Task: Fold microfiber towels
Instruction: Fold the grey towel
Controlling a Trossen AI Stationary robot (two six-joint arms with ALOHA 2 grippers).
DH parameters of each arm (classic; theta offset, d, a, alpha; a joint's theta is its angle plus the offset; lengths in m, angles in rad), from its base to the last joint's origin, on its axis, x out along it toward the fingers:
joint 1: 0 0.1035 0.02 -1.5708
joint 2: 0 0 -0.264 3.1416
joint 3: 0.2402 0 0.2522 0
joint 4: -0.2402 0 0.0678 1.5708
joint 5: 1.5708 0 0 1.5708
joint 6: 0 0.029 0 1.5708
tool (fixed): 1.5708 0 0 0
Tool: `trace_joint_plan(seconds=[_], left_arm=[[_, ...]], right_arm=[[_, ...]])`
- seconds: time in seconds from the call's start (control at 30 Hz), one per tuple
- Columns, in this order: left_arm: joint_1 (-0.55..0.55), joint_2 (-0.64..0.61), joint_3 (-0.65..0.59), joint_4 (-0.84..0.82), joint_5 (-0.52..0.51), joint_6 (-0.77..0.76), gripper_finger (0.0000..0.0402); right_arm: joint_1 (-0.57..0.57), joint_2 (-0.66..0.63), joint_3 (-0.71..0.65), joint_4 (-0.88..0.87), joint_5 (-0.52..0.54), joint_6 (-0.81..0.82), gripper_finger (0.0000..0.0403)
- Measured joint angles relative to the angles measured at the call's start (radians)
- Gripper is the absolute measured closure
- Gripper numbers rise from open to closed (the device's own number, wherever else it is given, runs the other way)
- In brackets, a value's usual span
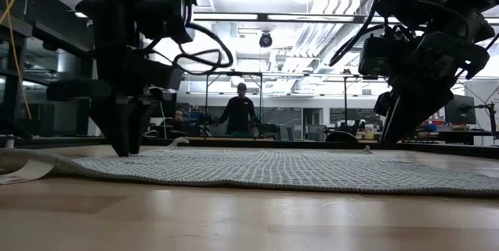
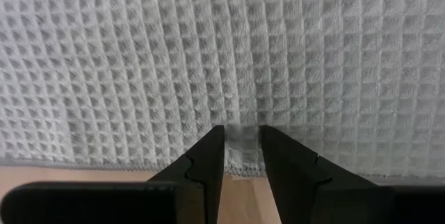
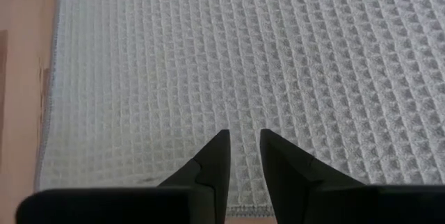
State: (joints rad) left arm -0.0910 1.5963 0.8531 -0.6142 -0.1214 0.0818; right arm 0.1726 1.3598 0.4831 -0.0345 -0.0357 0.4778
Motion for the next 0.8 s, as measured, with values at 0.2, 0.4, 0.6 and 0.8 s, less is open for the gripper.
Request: trace_joint_plan(seconds=[0.2,0.4,0.6,0.8], left_arm=[[0.0,-0.003,-0.045,0.047,-0.001,-0.007,0.0302],[0.0,-0.002,-0.046,0.059,-0.002,0.002,0.0302],[0.0,0.0,-0.047,0.062,-0.002,0.001,0.0302],[0.0,0.0,-0.048,0.064,-0.002,-0.007,0.0302]], right_arm=[[0.0,0.0,0.0,-0.013,-0.021,0.0,0.033],[0.0,0.0,0.0,-0.057,-0.026,0.0,0.033],[0.0,0.0,0.0,-0.089,-0.016,-0.015,0.033],[0.0,0.0,0.0,-0.091,0.067,-0.097,0.033]])
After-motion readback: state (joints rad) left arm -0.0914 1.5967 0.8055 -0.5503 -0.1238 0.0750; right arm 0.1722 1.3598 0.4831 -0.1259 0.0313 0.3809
